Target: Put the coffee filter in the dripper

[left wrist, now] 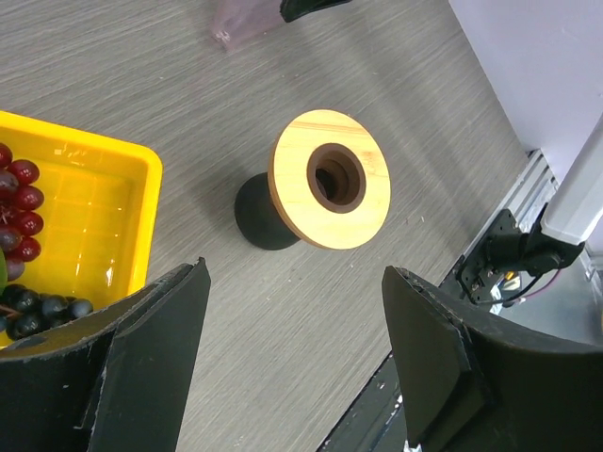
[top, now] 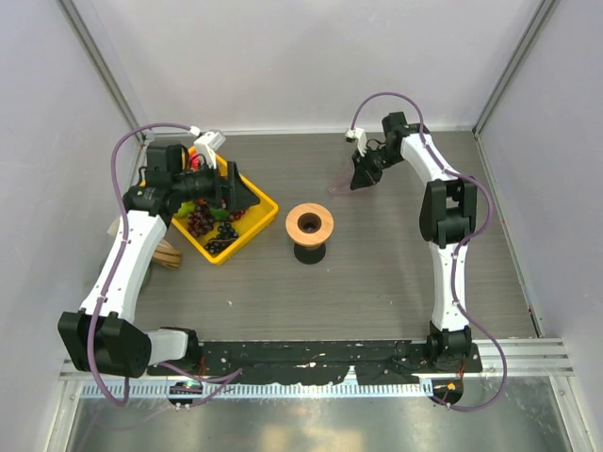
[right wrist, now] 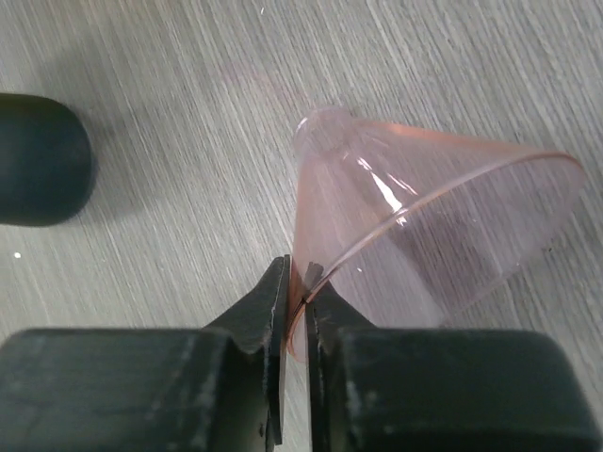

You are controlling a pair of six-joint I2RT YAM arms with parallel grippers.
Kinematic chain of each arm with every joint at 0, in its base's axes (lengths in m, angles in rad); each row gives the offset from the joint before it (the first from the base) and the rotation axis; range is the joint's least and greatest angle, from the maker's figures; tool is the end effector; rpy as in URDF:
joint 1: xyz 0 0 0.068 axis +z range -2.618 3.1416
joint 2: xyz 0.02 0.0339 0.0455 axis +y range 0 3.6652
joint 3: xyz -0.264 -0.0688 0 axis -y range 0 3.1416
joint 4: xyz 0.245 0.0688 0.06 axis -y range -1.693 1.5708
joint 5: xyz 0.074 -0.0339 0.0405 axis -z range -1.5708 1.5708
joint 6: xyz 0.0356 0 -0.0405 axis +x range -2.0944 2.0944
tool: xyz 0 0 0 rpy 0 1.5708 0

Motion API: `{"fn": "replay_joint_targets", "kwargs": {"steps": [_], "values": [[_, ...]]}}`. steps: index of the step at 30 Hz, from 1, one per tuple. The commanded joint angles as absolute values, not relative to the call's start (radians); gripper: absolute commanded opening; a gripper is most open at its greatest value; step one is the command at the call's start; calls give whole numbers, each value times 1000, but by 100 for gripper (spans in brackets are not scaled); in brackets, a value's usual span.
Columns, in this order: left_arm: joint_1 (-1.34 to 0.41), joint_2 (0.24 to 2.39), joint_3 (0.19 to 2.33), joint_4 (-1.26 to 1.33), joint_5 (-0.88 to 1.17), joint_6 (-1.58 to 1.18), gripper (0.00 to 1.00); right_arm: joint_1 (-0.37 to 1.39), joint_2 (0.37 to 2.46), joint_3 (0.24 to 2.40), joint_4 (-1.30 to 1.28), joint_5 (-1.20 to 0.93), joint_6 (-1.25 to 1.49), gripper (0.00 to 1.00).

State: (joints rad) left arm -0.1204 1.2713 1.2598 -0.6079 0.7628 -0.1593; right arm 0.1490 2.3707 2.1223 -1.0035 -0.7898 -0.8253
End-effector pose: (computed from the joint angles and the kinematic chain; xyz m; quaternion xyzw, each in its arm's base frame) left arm 0.2641 -0.0567 0.3650 0.1544 0.8283 -0.3869 0.3748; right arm 0.4834 0.0981 0.2013 -0.4806 0.7767 0.3097 0.2643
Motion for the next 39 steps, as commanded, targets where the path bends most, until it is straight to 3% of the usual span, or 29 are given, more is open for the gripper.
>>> {"fn": "replay_joint_targets", "kwargs": {"steps": [1,7,15,22,28,39], "values": [[-101,1256,1298,-606,741,-193,83,153,2244,2154,-1034,-825,-867,5],[-87,1299,1468,-710,631,-166,82,199,2048,2166,-1081,-720,-969,5],[-89,1436,1880,-916,572,-78,90,455,1643,1867,-945,-182,-1192,5],[-142,1465,2088,-966,551,-5,89,725,1494,1734,-802,273,-1244,5],[-305,1416,2066,-959,460,121,88,906,1405,1597,-697,532,-1328,5],[-497,1420,1990,-924,324,176,84,1057,1373,1520,-701,641,-1327,5]]}}
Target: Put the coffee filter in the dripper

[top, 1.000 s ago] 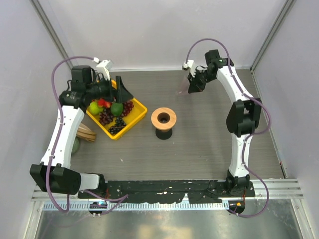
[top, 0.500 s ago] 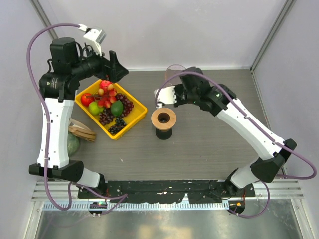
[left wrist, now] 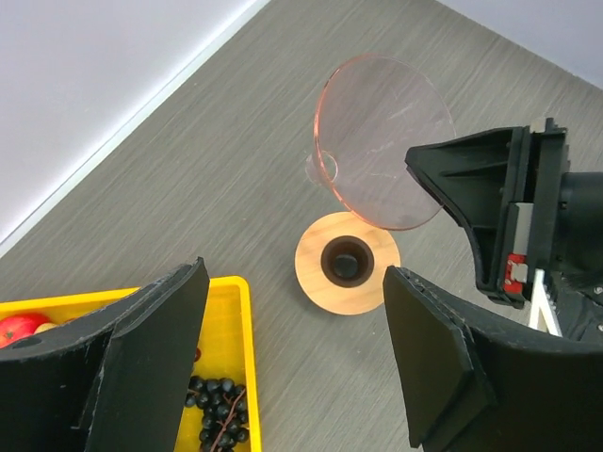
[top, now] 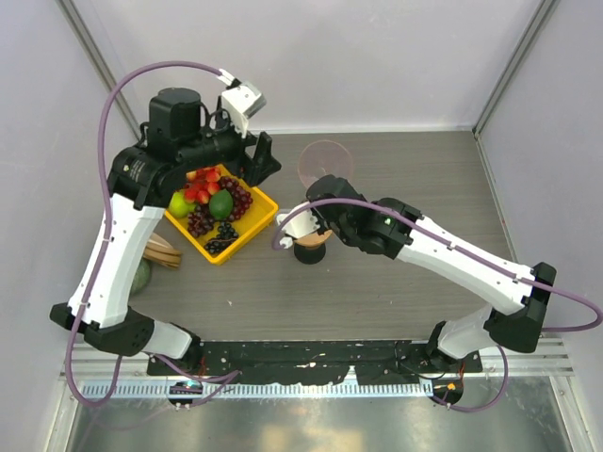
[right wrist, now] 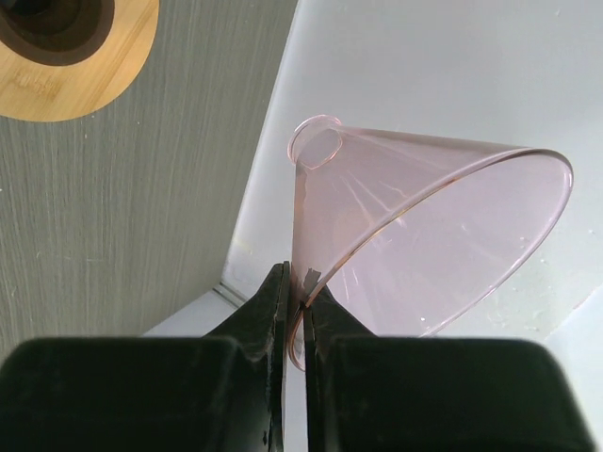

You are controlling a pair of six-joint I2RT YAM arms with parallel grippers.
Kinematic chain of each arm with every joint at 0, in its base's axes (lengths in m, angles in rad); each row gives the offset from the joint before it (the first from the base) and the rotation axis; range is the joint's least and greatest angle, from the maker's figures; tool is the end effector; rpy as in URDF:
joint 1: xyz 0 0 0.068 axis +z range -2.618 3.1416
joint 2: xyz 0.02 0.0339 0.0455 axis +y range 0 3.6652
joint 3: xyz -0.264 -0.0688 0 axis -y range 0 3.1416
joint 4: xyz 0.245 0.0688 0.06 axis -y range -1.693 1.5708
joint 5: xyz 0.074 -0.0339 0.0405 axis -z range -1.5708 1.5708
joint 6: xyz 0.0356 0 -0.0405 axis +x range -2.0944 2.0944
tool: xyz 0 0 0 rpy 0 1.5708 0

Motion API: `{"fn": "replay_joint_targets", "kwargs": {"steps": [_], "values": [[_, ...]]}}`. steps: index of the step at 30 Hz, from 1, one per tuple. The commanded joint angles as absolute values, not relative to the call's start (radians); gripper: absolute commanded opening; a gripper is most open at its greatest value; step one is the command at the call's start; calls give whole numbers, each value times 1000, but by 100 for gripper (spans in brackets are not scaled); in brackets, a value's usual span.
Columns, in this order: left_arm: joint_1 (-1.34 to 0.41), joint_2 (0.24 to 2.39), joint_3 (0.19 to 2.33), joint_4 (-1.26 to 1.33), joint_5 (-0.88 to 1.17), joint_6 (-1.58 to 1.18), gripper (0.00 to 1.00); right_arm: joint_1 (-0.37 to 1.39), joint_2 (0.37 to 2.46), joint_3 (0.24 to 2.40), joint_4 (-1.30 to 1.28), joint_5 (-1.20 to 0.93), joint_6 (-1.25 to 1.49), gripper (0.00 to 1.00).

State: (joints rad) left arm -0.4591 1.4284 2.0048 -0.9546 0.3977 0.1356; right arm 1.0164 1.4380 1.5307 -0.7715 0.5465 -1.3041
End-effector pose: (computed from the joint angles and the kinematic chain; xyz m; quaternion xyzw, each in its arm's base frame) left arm 0.2221 -0.1251 0.5192 0.3437 0.7430 -0.2500 0.5170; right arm 0.1761 0.2493 0.3920 -0.7501 0.4534 -0.3005 0.3762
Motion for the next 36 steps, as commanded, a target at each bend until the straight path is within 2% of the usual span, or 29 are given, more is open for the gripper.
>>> {"fn": "replay_joint_targets", "kwargs": {"steps": [1,16,26,30,36], "values": [[-502,1424,1983,-916,322,166,83,1071,1365,1508,-693,643,-1328,5],[-558,1468,1914,-868,367,34,79,1153,1344,1451,-703,644,-1344,5],[-623,1519,1947,-900,252,51,67,1203,1351,1448,-703,684,-1328,5],[-634,1526,1947,-907,241,45,53,1203,1350,1444,-703,695,-1325,5],[-635,1531,1950,-923,288,18,18,1203,1336,1425,-686,707,-1322,5]]}}
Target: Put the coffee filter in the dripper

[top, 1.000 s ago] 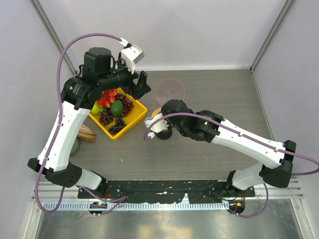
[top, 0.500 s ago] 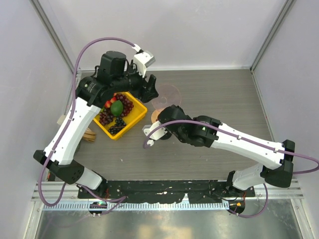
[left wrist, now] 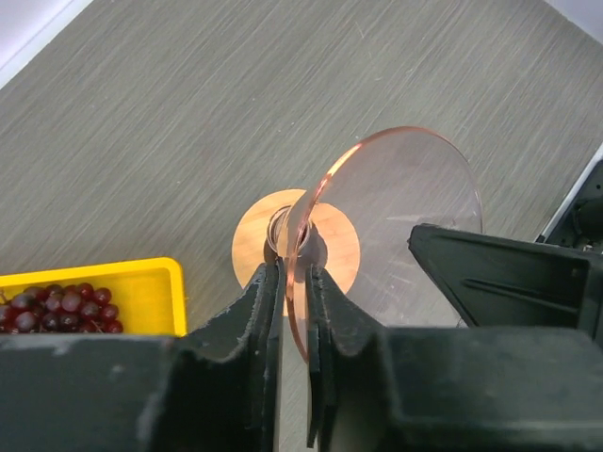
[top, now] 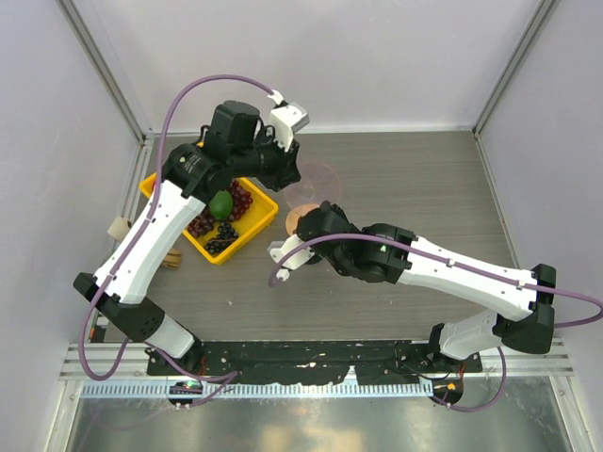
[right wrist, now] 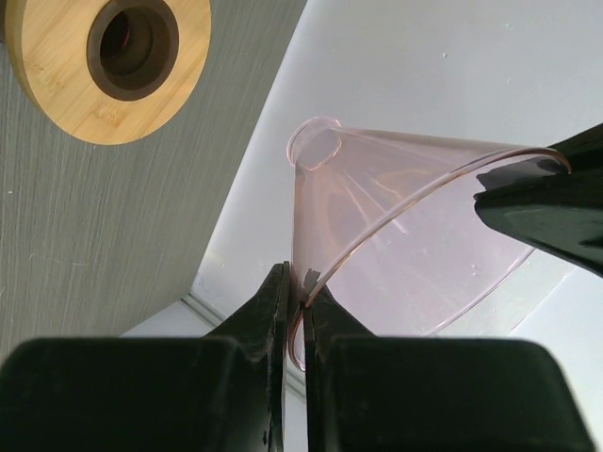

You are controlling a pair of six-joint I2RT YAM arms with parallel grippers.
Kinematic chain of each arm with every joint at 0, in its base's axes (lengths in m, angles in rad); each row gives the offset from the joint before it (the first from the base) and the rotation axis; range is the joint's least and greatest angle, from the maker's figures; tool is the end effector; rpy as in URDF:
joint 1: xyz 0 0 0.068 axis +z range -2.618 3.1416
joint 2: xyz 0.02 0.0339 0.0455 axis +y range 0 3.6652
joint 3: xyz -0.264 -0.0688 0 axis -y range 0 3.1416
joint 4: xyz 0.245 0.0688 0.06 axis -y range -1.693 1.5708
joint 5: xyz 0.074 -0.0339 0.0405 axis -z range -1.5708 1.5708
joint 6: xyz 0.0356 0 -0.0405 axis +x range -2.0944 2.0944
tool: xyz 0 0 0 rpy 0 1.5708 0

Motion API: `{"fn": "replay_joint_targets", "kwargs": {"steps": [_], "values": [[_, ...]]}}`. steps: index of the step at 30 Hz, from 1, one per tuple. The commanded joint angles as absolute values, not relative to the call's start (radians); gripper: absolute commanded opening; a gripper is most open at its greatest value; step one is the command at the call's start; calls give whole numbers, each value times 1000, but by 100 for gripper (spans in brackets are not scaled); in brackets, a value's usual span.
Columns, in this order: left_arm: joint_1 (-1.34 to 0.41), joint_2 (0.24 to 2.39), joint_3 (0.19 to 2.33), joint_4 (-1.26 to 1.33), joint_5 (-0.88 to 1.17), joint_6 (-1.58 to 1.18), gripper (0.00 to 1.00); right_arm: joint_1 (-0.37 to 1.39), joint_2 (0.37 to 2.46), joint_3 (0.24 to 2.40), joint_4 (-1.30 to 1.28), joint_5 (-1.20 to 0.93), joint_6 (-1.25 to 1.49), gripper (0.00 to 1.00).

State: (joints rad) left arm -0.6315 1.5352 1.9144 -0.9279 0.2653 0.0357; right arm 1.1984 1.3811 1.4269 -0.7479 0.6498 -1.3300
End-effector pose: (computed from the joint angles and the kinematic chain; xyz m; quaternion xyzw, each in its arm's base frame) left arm 0.2434 -0.1896 0.4672 0.3442 0.7957 -0.2526 0.4296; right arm 0.1257 0.2626 0.3778 -0.7791 0.3875 -0.3152 0.3789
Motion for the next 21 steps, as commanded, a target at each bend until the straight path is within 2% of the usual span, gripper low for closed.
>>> {"fn": "replay_joint_targets", "kwargs": {"steps": [1,3,4,6,8,9,15,18,21], "values": [[-635,1531,1950,-925,304,11,13,1201,1332,1422,-683,709,-1321,5],[-634,1528,1948,-931,334,6,0,1203,1324,1405,-645,724,-1316,11],[-634,1528,1948,-933,337,6,0,1201,1319,1405,-637,729,-1316,14],[-635,1526,1948,-939,334,-26,0,1201,1305,1401,-614,738,-1315,37],[-632,1522,1948,-943,330,-32,0,1204,1289,1404,-611,733,-1309,52],[-632,1522,1948,-946,330,-35,0,1203,1278,1394,-594,726,-1307,69],[-617,1525,1944,-940,319,-63,0,1206,1166,1339,-508,671,-1315,98],[-592,1554,1974,-960,330,-90,0,1203,1074,1321,-503,595,-1244,95],[-563,1604,2025,-1018,389,-130,0,1154,962,1313,-534,420,-1088,95]]}}
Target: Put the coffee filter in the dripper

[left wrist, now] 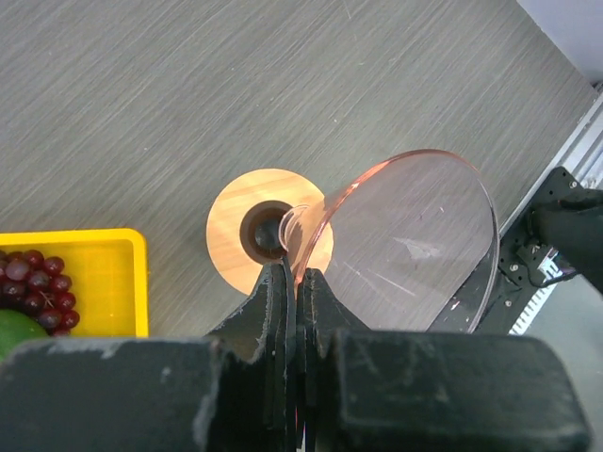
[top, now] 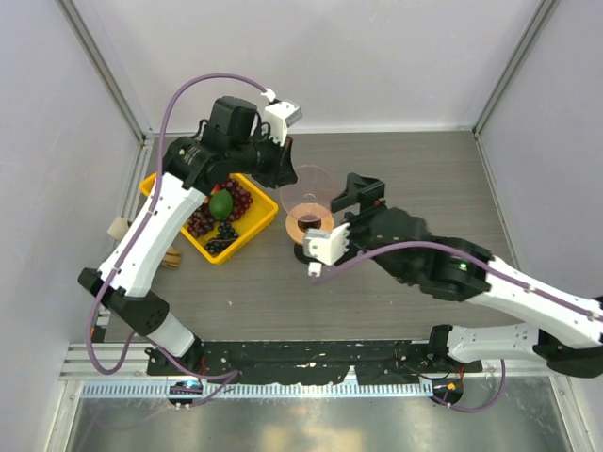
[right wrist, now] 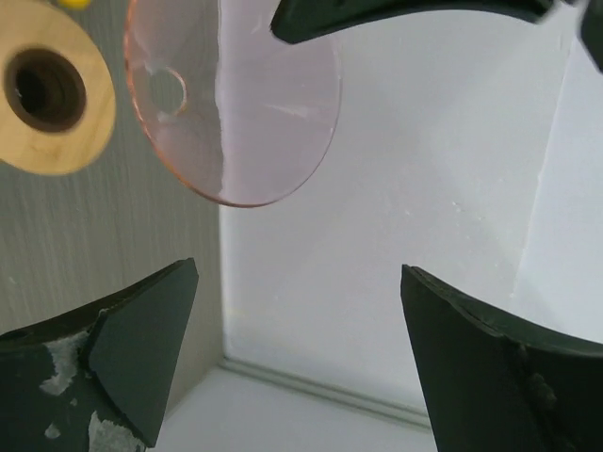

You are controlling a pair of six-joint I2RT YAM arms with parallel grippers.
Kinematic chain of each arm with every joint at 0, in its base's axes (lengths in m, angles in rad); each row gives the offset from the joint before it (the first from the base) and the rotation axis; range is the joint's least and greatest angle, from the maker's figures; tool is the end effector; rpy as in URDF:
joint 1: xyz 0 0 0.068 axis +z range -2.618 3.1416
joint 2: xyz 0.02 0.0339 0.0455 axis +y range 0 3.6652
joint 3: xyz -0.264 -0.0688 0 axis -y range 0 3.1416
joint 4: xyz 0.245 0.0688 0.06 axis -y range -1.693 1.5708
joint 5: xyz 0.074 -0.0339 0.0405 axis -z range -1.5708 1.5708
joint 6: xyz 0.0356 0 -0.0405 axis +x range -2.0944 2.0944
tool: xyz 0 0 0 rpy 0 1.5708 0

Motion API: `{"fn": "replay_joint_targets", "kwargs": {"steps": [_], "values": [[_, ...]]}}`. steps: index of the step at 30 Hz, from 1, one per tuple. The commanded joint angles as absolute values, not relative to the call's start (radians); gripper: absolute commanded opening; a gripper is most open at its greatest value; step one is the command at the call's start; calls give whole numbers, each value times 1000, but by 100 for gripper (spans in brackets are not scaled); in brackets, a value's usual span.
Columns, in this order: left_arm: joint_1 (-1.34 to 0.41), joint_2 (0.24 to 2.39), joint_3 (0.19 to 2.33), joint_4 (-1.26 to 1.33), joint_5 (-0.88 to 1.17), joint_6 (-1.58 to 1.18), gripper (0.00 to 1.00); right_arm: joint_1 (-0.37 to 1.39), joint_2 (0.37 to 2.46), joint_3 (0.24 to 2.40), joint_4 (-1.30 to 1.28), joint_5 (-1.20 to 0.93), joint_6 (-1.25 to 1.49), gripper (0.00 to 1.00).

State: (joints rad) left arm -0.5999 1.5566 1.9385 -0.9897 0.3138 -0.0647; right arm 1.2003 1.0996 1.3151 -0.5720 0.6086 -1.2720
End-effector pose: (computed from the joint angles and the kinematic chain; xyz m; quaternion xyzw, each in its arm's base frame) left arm 0.2495 -0.1840 0.4629 0.3013 0.8251 -0.2801 0.3872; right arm 0.0999 0.2009 0.4237 -0.6839 0.4188 -0.2654 0.5351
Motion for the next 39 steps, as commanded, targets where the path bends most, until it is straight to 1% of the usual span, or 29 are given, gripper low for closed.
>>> {"fn": "replay_joint_targets", "kwargs": {"steps": [1,2,3,5,6,7,8,9,10,11,12,15,16,28,39], "values": [[-554,1617,2031,-1034,420,-141,0,1129,944,1310,-561,370,-1004,96],[-545,1624,2023,-1037,455,-150,0,1088,910,1304,-563,303,-967,95],[-537,1624,2013,-1034,486,-156,0,1060,899,1296,-564,285,-889,95],[-535,1618,1977,-1025,489,-157,0,979,893,1307,-586,232,-777,96],[-535,1618,1962,-1019,491,-155,0,901,902,1313,-595,215,-738,95],[-535,1623,1951,-1019,489,-155,0,858,908,1330,-618,157,-654,96],[-534,1631,1945,-1020,491,-156,0,748,929,1338,-632,123,-608,95],[-537,1640,1941,-1025,494,-156,0,697,948,1365,-658,33,-532,95],[-534,1650,1936,-1022,498,-155,0,586,994,1387,-684,-25,-482,96],[-532,1663,1933,-1020,502,-150,0,533,1018,1434,-731,-113,-409,95],[-532,1672,1933,-1019,497,-140,0,459,1072,1462,-753,-153,-381,96],[-531,1715,1950,-1029,489,-121,0,353,1150,1541,-834,-323,-298,96],[-531,1727,1956,-1034,491,-118,0,327,1179,1549,-845,-337,-293,95],[-512,1750,1902,-980,465,-127,0,296,1258,1548,-873,-462,-262,96],[-492,1775,1878,-965,488,-140,0,287,1284,1551,-871,-495,-244,96]]}}
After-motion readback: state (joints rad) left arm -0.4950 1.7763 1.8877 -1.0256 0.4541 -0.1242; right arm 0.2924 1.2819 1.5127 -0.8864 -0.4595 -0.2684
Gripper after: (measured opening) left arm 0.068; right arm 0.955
